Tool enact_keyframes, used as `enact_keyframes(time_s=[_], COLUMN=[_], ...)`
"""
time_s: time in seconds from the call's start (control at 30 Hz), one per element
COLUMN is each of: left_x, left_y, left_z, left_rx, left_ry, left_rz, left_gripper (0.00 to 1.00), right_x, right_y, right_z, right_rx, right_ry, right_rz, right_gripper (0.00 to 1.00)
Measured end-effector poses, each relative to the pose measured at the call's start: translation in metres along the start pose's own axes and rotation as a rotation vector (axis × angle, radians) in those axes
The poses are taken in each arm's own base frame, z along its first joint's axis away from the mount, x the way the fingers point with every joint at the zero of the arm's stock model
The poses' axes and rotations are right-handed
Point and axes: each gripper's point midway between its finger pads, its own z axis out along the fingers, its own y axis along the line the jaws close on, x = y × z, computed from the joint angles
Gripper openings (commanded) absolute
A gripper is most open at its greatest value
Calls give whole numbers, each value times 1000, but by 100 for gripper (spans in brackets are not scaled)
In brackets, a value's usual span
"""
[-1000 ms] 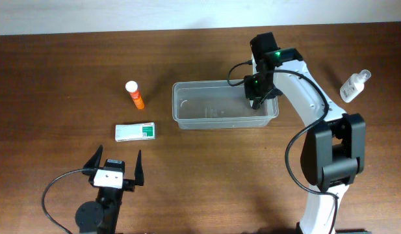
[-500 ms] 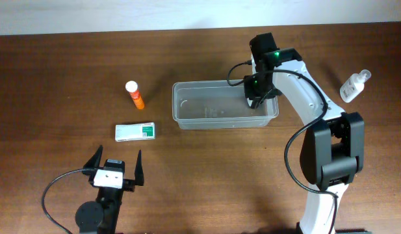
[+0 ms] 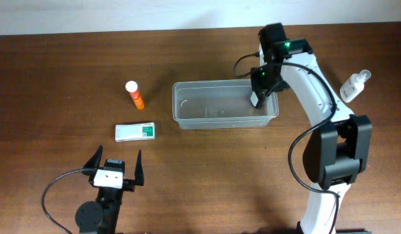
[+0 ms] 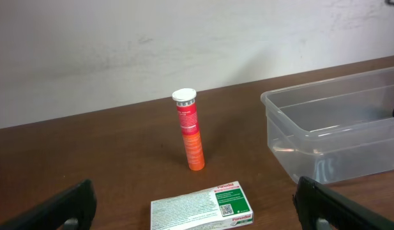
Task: Pack container
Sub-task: 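Lower the brown bottle into the container and open the right gripper, then move the right gripper over the white spray bottle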
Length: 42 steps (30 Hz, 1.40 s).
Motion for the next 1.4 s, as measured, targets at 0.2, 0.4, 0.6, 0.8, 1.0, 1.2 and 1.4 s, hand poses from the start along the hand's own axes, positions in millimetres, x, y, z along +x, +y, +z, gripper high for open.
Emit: enact_keyframes(time_s=[0.2,0.4,0.6,0.8,1.0,1.2,1.4], left_x=[0,0,0,0,0,0,0], left_y=[0,0,0,0,0,0,0], left_z=[0,0,0,0,0,0,0], left_rx=[0,0,0,0,0,0,0], left_ry=[0,0,0,0,0,0,0], left_rz=[0,0,0,0,0,0,0], left_gripper=[99,99,99,99,99,99,99], right_x=[-12,-29,-37,-27,-20,-15,-20], right_y=[1,-8,-77,-164,-222,-262,-289], right_z=[-39,-104,-164,-163,-141,-137,-130], right_rx=[-4,21,166,243,189,146,153], right_ry=[-25,-114,-220,-193,-187,-231,-269], right_rz=[-6,-10,80,170,189,201,161], right_gripper=[39,48,71,83,89,92,94])
